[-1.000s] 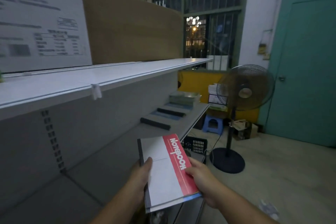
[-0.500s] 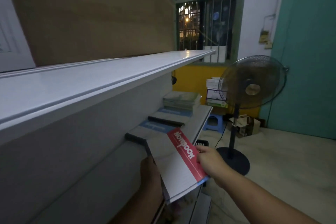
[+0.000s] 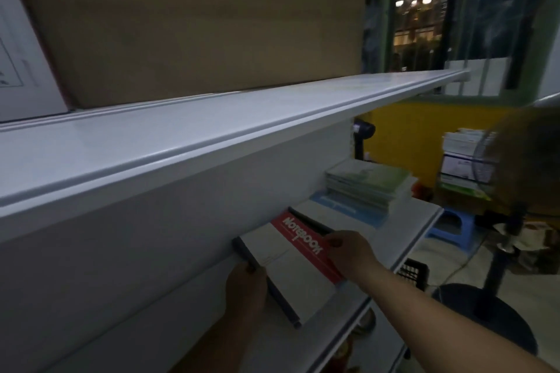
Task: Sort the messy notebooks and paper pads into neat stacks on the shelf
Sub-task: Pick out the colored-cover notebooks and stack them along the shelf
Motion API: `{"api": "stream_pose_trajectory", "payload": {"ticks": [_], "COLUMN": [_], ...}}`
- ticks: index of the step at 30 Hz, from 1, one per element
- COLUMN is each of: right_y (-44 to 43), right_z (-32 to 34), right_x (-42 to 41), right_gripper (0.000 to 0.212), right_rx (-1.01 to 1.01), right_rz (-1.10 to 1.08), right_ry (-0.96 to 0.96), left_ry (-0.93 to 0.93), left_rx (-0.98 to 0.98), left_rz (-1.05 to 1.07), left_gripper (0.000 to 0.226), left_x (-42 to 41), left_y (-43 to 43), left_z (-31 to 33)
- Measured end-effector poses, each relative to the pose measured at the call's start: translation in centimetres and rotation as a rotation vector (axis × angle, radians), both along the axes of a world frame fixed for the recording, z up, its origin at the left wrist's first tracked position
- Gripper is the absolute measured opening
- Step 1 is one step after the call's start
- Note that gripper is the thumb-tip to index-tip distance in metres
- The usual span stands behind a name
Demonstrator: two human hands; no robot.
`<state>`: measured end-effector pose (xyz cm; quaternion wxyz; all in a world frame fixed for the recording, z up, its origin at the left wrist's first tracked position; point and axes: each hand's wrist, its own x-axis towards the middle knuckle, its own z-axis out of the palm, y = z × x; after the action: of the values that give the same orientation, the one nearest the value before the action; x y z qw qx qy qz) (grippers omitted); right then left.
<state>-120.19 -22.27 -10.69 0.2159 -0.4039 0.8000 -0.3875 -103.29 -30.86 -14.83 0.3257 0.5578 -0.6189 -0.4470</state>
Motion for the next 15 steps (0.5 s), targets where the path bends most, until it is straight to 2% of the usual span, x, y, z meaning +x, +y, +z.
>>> {"api": "stream_pose_trajectory", "payload": {"ticks": [3,4,6,8,15], "right_y": [-3.2,-4.0,-4.9,-5.1,-5.7], "right_z": [-0.5,-1.0,-2.2,-3.8,-6.9], "right_x": [-1.5,-1.7,-1.9,-1.9,-3.1], "right_gripper": [0.018,0.020,0.036,0.041,0.039], "right_rx": [0.028,0.069,0.162,0.120,-0.052], "right_rz": [0.079,0.132,0.232,0.266,0.215], "right_ry": [0.087,0.159,0.345,0.390,0.415], "left_ry": [-0.179,-0.285,-0.488,-0.600,-0.493], "left_rx": [-0.117,-0.142,-0.215,-0.286,-0.319], "left_rz": [0.031,0.029,0.025,0.039,0.068], "left_gripper": [0.017,0.025,0.040,0.046,0.035], "left_x": [-1.2,-1.4,-1.6,-1.7,-1.2], "left_y": [-1.4,-1.9,-2.4,-2.3,-2.4], "left_z": [-0.2,-0.7,-1.8,-2.7,-3.1]}}
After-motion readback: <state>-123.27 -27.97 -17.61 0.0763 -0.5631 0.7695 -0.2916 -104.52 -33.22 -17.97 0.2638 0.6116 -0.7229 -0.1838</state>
